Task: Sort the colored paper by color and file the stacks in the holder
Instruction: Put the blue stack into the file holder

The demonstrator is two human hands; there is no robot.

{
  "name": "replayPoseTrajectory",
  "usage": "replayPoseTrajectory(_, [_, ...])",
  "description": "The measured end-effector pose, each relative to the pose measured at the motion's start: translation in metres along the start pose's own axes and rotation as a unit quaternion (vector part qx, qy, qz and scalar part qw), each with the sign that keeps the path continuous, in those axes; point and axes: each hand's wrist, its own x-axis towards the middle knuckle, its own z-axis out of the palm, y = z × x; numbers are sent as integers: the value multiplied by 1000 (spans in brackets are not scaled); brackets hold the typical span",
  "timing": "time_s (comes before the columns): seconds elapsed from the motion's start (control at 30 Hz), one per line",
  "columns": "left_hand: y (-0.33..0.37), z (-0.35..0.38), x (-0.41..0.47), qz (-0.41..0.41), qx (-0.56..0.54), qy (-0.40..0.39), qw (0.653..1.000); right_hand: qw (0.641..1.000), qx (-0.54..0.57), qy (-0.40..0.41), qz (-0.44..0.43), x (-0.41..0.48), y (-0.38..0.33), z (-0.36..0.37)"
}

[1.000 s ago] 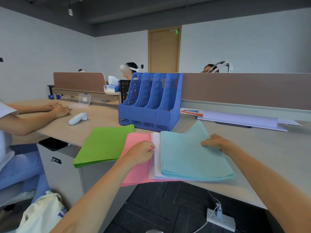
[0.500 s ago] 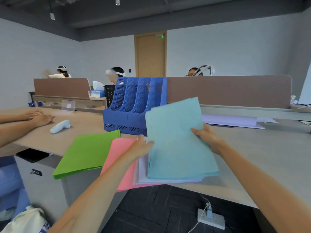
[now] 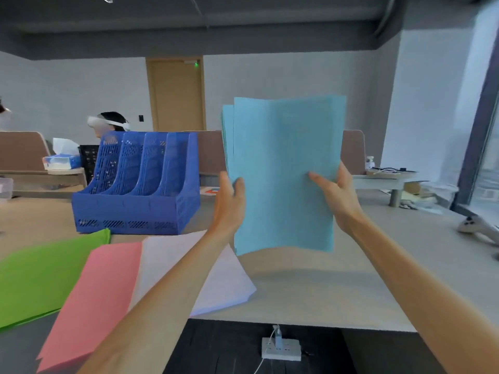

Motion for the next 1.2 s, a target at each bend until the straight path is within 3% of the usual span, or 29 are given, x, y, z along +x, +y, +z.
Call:
replayPoseTrajectory(0.17, [-22, 39, -23, -69, -22, -66, 995, 997, -7, 29, 69, -19, 25, -42])
replayPoseTrajectory(0.37, [-23, 48, -22, -112, -53, -72, 990, 993, 32, -2, 110, -21, 39, -60])
replayPoseTrajectory(0.57, [-22, 51, -13, -81, -5, -82, 993, 997, -17, -7, 76, -12, 37, -62])
replayPoseTrajectory(0.73, [-18, 49, -16, 13, -1, -43, 999, 992, -118, -26, 16, -10, 30, -54])
replayPoseTrajectory(0.97, [-6, 56, -12, 66, 42, -59, 995, 997, -49, 8, 65, 1, 22, -55])
replayPoseTrajectory(1.2, [-29, 62, -23, -81, 19, -86, 993, 989, -71, -5, 129, -28, 64, -51])
